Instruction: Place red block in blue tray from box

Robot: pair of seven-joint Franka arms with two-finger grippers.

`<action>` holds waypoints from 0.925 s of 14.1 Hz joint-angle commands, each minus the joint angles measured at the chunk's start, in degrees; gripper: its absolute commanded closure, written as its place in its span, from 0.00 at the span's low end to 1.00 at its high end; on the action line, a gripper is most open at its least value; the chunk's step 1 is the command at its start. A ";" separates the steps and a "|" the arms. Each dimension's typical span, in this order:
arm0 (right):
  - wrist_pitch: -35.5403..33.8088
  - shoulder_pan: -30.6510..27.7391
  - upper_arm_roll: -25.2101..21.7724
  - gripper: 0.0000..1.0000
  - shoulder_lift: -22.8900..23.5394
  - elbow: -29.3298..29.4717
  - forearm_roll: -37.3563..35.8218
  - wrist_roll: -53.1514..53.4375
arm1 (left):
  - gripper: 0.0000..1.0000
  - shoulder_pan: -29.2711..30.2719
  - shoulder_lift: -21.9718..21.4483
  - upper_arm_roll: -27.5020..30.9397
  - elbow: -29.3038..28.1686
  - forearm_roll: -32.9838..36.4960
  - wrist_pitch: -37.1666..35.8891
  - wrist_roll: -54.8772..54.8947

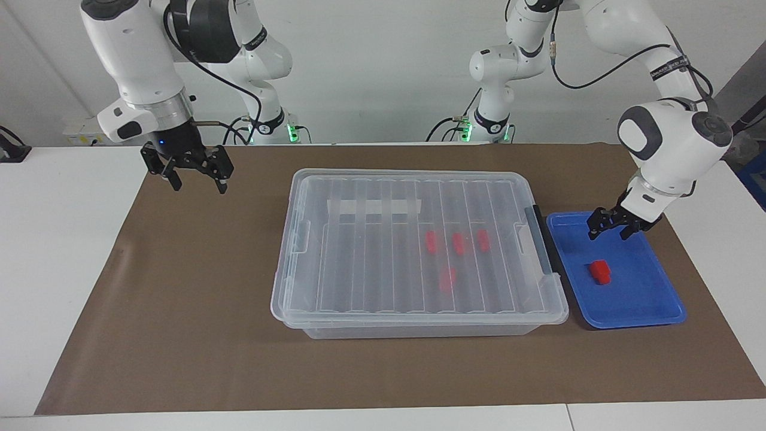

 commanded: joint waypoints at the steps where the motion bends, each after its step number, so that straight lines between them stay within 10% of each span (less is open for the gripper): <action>1: -7.47 -0.08 -0.22 0.00 0.64 5.84 -0.48 1.52 | 0.00 -1.08 -4.52 0.62 0.93 -1.01 -5.69 -0.38; 5: -11.19 -0.35 -0.92 0.00 -0.06 5.77 -0.05 1.52 | 0.00 -1.34 -12.51 0.27 0.59 -1.01 -9.14 0.06; 13: -13.65 -0.88 -0.92 0.00 -0.59 4.97 -0.31 0.73 | 0.00 -5.11 -13.41 -0.52 1.38 -0.84 -8.26 -0.39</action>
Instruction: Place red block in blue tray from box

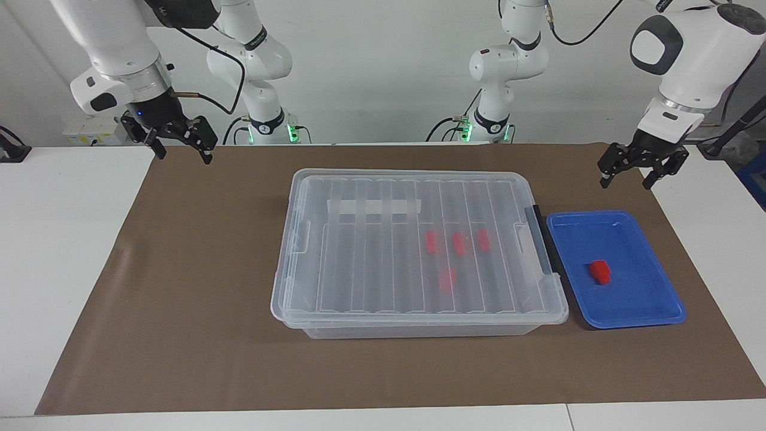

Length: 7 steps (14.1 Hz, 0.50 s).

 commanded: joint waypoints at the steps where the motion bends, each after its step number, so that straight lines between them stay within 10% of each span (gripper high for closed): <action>1: -1.07 -0.42 0.34 0.00 -0.64 -0.70 -0.30 0.58 | 0.00 -3.18 -0.43 0.42 -0.44 -0.66 0.02 -0.37; 7: -0.63 -0.42 0.34 0.00 -0.64 -0.79 -0.13 -0.74 | 0.00 -3.27 -0.96 0.25 -0.27 -0.66 -0.60 -0.46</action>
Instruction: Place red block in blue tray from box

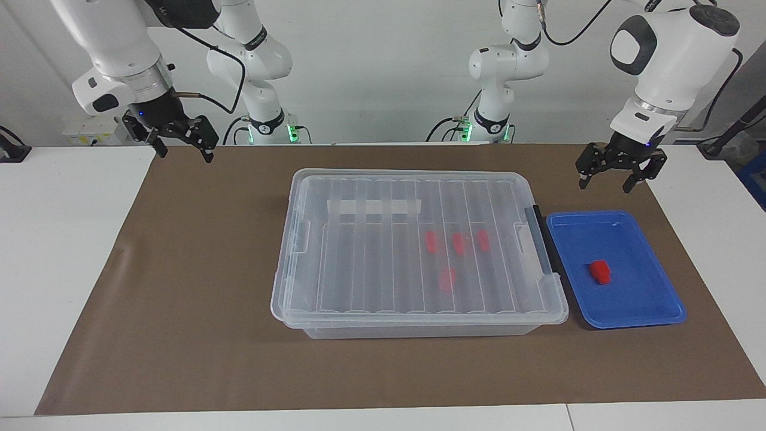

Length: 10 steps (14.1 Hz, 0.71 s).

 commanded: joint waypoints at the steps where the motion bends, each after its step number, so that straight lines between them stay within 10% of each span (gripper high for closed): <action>1: -0.14 -0.42 0.29 0.00 -0.64 -0.78 -0.13 -0.74 | 0.00 -0.37 -0.83 0.52 -0.29 -0.65 -0.68 -0.01; 10: 0.30 -0.42 0.29 0.00 -1.17 -1.83 0.05 -0.74 | 0.00 -6.35 -0.83 3.86 -0.38 -0.39 -0.59 -0.19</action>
